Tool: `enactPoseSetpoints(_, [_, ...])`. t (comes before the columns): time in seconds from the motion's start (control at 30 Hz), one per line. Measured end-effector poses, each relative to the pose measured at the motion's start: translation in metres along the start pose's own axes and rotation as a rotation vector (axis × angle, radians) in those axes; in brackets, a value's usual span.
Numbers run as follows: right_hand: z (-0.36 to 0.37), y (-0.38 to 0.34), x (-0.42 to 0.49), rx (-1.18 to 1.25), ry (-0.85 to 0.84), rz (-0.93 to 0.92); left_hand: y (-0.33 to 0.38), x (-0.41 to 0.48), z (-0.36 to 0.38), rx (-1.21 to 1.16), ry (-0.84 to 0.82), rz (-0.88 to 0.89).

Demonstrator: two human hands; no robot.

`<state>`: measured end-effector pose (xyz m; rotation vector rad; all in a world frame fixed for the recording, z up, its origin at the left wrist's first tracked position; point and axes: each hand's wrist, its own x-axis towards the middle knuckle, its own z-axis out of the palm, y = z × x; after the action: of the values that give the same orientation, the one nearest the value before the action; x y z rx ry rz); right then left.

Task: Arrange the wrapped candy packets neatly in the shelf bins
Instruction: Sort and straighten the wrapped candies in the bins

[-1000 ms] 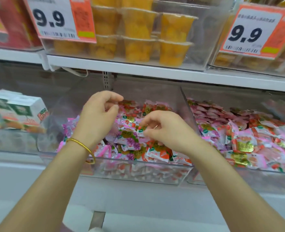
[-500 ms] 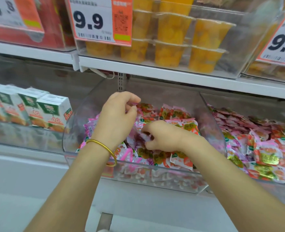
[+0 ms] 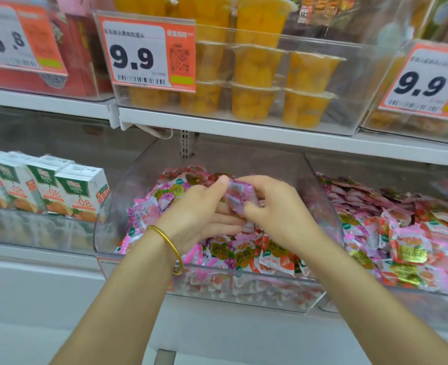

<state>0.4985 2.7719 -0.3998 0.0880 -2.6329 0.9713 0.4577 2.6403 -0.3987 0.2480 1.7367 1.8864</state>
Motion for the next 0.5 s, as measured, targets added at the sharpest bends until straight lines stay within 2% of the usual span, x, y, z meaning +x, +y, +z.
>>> enactPoseSetpoints(0.07, [-0.004, -0.004, -0.012, -0.001, -0.054, -0.052, -0.001, 0.002, 0.004, -0.115, -0.034, 0.042])
enactPoseSetpoints(0.13, [-0.013, -0.003, -0.021, 0.114, -0.087, -0.031, -0.002, 0.003, 0.007, -0.090, -0.072, 0.100])
enactPoseSetpoints(0.23, [-0.032, 0.004, -0.033, 0.340, 0.064, 0.041, -0.003, 0.004, 0.013, -0.075, -0.138, 0.151])
enactPoseSetpoints(0.33, [-0.048, 0.018, -0.042, 0.289, 0.217, 0.143, -0.003, 0.004, 0.023, -0.092, -0.220, 0.174])
enactPoseSetpoints(0.43, [-0.058, 0.028, -0.049, 0.400, 0.159, 0.261, -0.005, 0.004, 0.040, -0.149, -0.307, 0.208])
enactPoseSetpoints(0.5, [-0.063, 0.033, -0.052, 0.453, 0.117, 0.252, -0.008, 0.006, 0.055, -0.094, -0.315, 0.275])
